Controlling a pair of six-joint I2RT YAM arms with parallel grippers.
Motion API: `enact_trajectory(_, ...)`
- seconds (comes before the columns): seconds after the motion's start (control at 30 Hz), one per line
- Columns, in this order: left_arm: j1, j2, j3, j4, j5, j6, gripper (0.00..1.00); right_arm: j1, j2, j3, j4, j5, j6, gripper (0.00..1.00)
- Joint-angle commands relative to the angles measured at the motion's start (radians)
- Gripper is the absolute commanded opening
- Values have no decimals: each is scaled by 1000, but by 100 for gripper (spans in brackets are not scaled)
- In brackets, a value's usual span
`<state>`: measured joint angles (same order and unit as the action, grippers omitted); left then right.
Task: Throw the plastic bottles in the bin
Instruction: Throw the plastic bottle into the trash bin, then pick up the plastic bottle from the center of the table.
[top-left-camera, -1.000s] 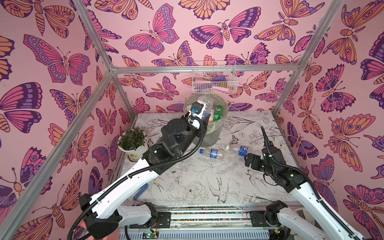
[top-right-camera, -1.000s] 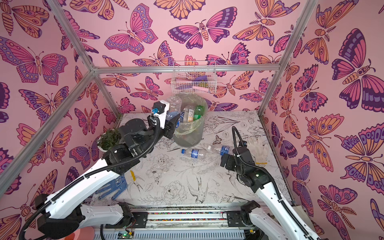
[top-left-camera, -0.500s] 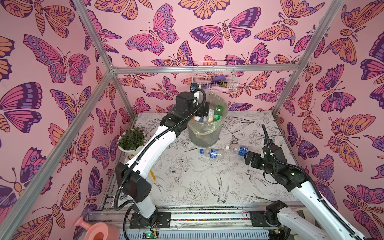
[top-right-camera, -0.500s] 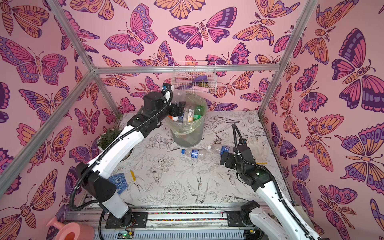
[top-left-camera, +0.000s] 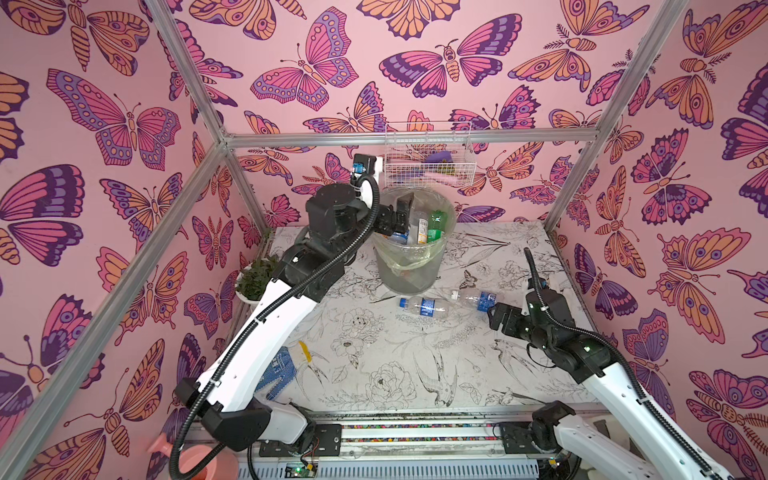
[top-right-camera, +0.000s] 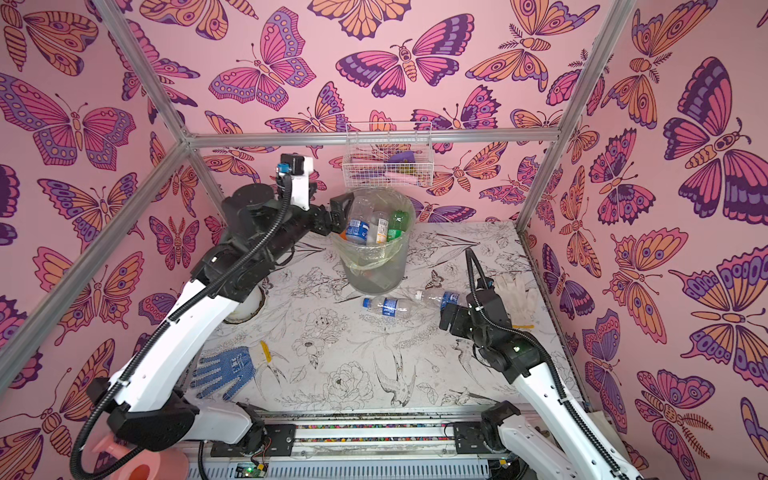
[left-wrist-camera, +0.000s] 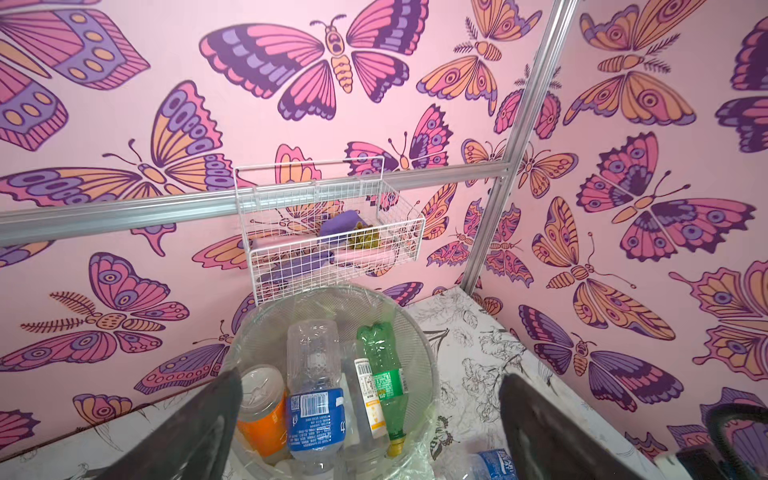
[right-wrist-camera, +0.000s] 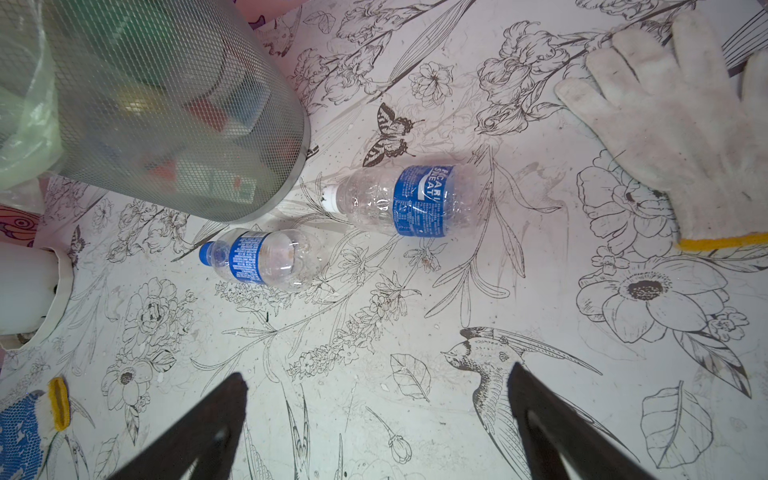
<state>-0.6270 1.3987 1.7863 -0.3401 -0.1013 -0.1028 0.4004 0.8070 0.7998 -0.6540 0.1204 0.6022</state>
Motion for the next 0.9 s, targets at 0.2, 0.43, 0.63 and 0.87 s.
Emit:
enact_trajectory(0.2, -22, -86, -112, -8, -3, -3, 98, -6, 1, 11, 16, -70, -70, 99)
enact_trajectory(0.43, -35, -212, -237, -6, -9, -42, 98, -7, 7, 6, 86, -144, -164, 99)
enact_trajectory(0.63, -37, -308, -388, -6, -27, -105, 98, -3, 50, 20, 131, -201, -261, 99)
enact_trajectory(0.87, -38, -422, -576, -10, -49, -192, 98, 3, 77, -60, 337, -332, -445, 99)
